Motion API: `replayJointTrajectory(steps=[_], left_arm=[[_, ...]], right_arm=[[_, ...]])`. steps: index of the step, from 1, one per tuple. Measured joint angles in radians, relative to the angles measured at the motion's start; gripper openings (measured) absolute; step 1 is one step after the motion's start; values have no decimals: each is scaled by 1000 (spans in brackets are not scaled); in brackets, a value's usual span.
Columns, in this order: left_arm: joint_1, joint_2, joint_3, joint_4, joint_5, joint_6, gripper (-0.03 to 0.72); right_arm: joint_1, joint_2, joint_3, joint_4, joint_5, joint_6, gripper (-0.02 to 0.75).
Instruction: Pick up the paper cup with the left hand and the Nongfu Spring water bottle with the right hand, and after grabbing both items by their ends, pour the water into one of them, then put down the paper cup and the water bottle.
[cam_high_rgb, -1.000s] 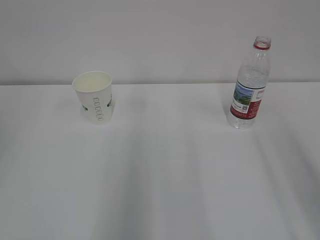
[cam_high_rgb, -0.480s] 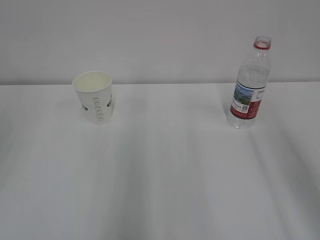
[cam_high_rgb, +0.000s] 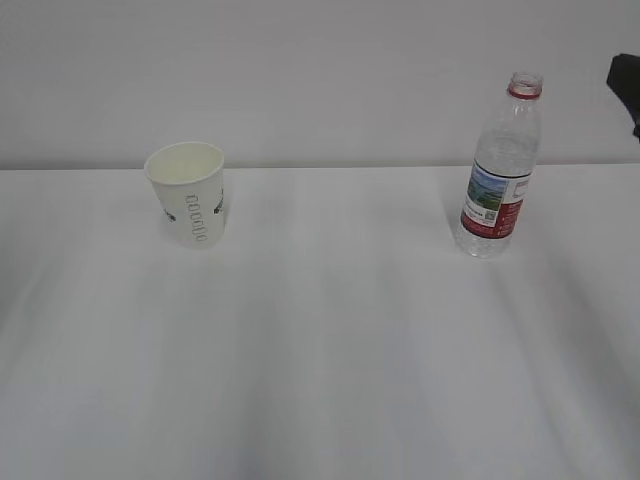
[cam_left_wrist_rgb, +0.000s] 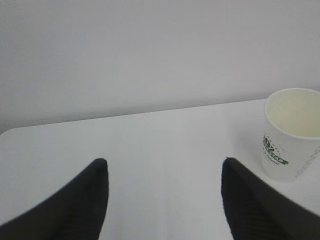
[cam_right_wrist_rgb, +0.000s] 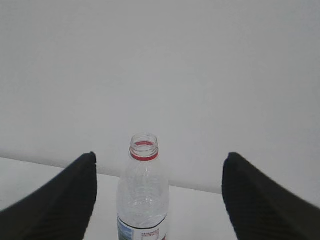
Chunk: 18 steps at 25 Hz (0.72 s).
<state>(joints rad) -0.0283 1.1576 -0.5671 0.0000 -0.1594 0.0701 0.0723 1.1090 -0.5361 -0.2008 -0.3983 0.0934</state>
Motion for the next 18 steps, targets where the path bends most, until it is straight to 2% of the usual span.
replayJointTrajectory(steps=[13,18], left_arm=[[0,96,0,0,-120,0,516],[0,96,70,0,-283,0,516]], right_arm=[[0,152,0,0,-88,0,588],[0,219,0,0,-90,0,589]])
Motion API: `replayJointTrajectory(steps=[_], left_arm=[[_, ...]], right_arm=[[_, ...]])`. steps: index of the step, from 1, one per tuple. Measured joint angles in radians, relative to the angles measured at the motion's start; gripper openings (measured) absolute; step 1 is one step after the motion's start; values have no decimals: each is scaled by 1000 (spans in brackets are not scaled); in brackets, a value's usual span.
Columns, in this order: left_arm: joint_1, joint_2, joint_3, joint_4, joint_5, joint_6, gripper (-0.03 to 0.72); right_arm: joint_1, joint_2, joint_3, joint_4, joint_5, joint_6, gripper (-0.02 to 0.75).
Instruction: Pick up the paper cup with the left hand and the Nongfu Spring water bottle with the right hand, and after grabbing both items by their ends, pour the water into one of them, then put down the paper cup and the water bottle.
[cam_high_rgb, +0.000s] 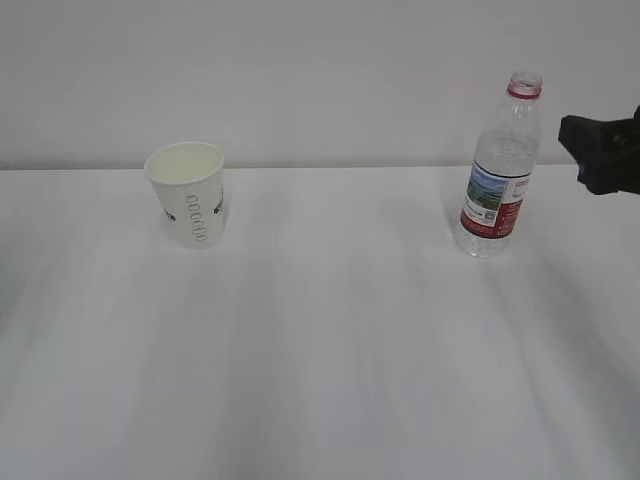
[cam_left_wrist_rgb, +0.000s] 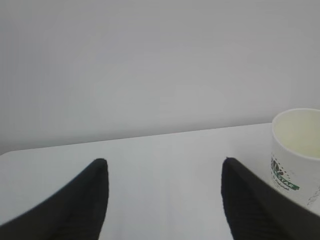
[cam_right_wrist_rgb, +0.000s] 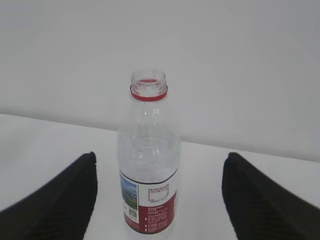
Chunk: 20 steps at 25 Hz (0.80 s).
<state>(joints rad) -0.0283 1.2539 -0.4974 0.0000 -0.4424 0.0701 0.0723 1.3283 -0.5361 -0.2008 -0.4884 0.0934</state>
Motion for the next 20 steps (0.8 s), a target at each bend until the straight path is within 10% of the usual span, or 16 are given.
replayJointTrajectory(steps=[7,20], left_arm=[[-4,9,225,0,-325,0,516],[-6,352,398,150,-682,-87,516]], right_arm=[[0,69,43,-34,-63,0,589],[0,260,351,-50,-630,-16,588]])
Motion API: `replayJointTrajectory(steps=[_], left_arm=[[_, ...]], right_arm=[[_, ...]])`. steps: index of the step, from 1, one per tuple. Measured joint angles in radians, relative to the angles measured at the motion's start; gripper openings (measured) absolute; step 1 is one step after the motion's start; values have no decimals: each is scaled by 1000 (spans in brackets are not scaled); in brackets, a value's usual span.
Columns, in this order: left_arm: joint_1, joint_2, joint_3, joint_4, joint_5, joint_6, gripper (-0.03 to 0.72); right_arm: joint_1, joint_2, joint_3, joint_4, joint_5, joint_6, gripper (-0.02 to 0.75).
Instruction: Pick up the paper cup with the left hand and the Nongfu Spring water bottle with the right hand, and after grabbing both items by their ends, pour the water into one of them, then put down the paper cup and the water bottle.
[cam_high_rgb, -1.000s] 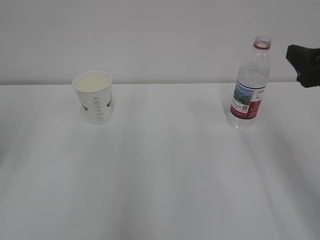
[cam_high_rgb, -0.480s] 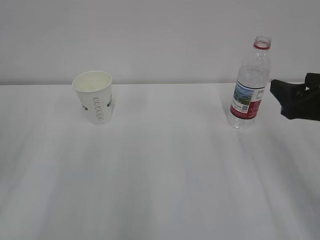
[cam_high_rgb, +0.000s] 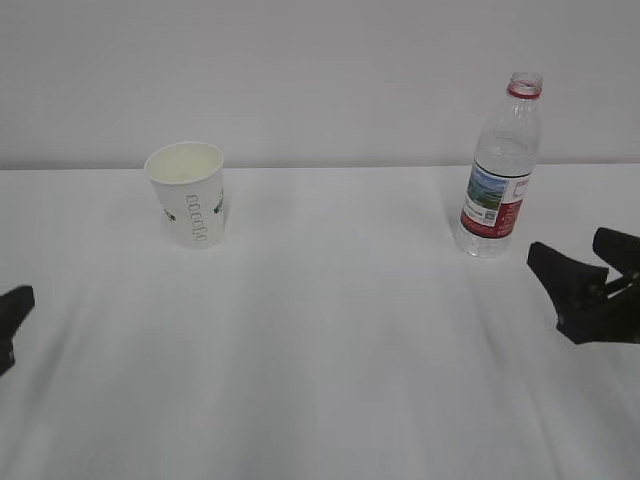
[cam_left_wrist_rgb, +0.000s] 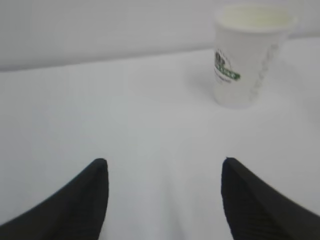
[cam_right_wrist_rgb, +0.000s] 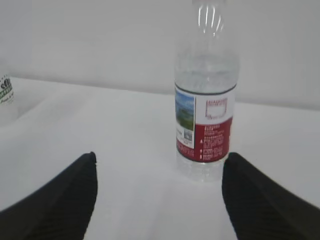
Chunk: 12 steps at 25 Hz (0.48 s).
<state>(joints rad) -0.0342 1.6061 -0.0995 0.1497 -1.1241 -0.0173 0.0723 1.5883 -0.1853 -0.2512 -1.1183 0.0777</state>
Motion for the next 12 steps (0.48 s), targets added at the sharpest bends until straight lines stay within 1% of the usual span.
replayJointTrajectory(steps=[4,7,12], left_arm=[[0,86,17,72,-11,-5,516],[0,100,19,120,-13,-5,516],[0,102,19,141,-17,-7,516]], right_arm=[[0,29,28,0,-11,-37,588],[0,31,32,0,-13,-43,588],[0,31,33,0,-14,-78,588]])
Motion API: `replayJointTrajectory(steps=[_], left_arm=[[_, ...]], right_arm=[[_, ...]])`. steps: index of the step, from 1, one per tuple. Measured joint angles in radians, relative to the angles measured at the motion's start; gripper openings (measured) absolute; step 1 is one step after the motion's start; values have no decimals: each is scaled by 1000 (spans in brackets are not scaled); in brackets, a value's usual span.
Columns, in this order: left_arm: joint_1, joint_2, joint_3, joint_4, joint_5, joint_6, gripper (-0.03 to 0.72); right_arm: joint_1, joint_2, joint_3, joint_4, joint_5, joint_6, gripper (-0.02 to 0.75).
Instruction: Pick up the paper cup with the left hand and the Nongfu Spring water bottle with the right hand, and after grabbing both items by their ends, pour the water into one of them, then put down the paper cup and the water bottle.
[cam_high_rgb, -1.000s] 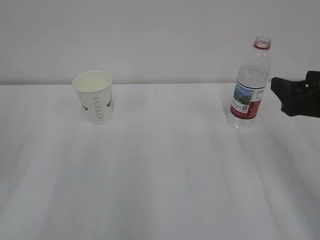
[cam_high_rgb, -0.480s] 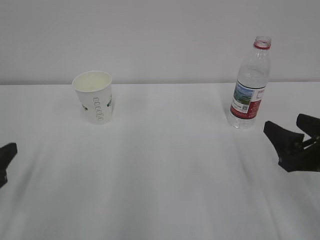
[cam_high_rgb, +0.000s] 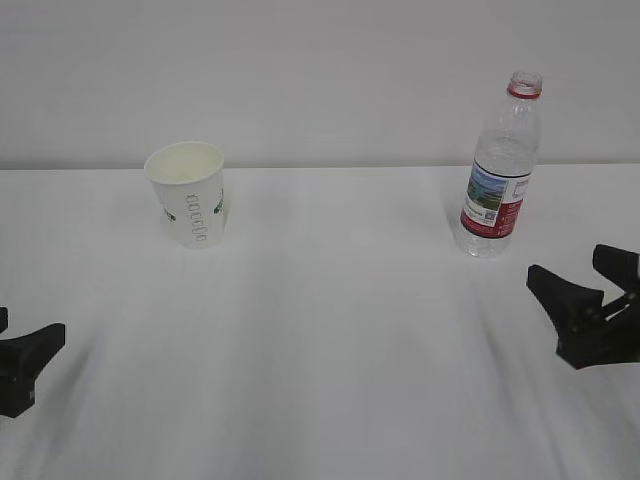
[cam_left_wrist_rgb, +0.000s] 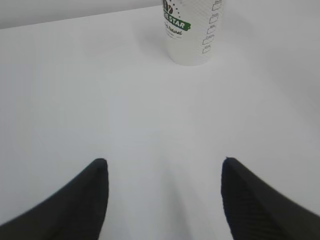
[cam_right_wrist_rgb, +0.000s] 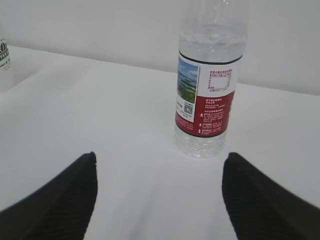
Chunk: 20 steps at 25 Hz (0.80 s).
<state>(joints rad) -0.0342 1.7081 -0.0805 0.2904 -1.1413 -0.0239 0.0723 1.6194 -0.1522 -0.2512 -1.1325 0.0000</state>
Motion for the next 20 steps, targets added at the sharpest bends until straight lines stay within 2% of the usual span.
replayJointTrajectory(steps=[7,20], left_arm=[[0,0,0,0,0,0,516],[0,0,0,45,-3,0,516]], right_arm=[[0,18,0,0,-4,-109,587],[0,37,7,-1,-6,-129,587]])
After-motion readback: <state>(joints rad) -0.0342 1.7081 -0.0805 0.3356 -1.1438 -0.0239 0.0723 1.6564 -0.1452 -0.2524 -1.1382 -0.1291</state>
